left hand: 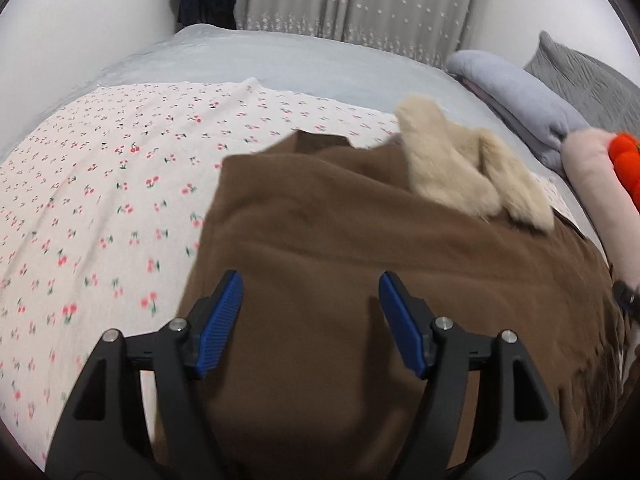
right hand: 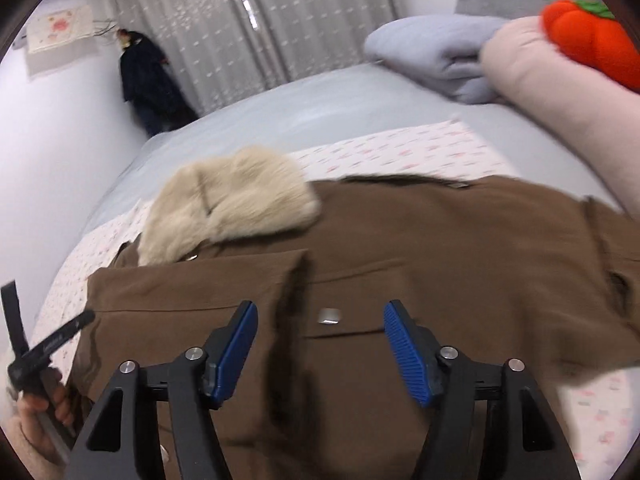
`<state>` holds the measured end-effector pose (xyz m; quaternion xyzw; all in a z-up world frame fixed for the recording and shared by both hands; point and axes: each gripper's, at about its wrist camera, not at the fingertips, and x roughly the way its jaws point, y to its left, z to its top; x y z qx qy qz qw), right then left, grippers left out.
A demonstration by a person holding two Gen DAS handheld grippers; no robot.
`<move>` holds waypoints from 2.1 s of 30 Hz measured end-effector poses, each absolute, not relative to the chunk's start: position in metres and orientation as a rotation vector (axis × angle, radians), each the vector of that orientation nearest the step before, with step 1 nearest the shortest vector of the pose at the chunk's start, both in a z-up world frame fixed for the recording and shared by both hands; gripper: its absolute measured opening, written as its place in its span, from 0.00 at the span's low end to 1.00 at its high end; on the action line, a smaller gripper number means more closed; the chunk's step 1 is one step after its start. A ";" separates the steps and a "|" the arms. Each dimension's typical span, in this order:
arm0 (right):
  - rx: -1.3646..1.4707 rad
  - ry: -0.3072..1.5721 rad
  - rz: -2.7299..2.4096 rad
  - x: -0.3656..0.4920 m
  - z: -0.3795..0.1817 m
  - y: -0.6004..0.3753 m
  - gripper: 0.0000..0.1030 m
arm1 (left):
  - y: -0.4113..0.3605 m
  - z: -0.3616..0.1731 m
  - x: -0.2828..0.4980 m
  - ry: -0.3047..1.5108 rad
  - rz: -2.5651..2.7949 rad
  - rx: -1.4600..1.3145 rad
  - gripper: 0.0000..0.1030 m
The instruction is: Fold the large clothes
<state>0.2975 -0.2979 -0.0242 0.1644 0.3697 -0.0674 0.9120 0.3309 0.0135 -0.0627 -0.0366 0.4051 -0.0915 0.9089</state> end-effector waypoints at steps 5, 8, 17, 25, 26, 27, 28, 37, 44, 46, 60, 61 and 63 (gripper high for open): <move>0.193 0.722 -0.295 0.265 -0.004 -0.334 0.76 | 0.010 -0.045 0.291 0.860 -0.217 -0.110 0.84; 0.157 0.730 -0.342 0.247 -0.002 -0.368 0.77 | 0.009 -0.043 0.267 0.882 -0.238 -0.138 0.86; 0.213 0.876 -0.482 0.235 -0.030 -0.470 0.77 | -0.027 -0.048 0.245 0.886 -0.258 -0.073 0.87; 0.331 0.993 -0.547 0.244 -0.081 -0.508 0.51 | -0.030 -0.049 0.237 0.916 -0.305 -0.082 0.87; 0.359 0.985 -0.533 0.245 -0.082 -0.511 0.37 | -0.028 -0.049 0.237 0.918 -0.306 -0.087 0.87; 0.373 0.977 -0.532 0.245 -0.080 -0.512 0.29 | -0.026 -0.048 0.238 0.922 -0.309 -0.096 0.87; 0.374 0.971 -0.534 0.246 -0.077 -0.512 0.16 | -0.024 -0.048 0.238 0.925 -0.310 -0.103 0.87; 0.360 0.812 -0.507 0.244 0.029 -0.503 0.10 | 0.000 -0.039 0.247 0.956 -0.313 -0.189 0.87; 0.359 0.708 -0.355 0.258 0.131 -0.456 0.10 | 0.018 -0.032 0.251 0.955 -0.313 -0.245 0.87; 0.360 0.694 -0.296 0.263 0.155 -0.427 0.10 | 0.024 -0.032 0.252 0.959 -0.307 -0.260 0.87; 0.402 0.825 0.154 0.372 0.153 -0.198 0.10 | 0.068 -0.028 0.263 0.925 -0.272 -0.382 0.87; 0.414 0.845 0.170 0.377 0.140 -0.189 0.10 | 0.070 -0.029 0.264 0.928 -0.268 -0.388 0.87; 0.452 0.912 0.207 0.393 0.103 -0.167 0.11 | 0.072 -0.032 0.266 0.933 -0.264 -0.396 0.87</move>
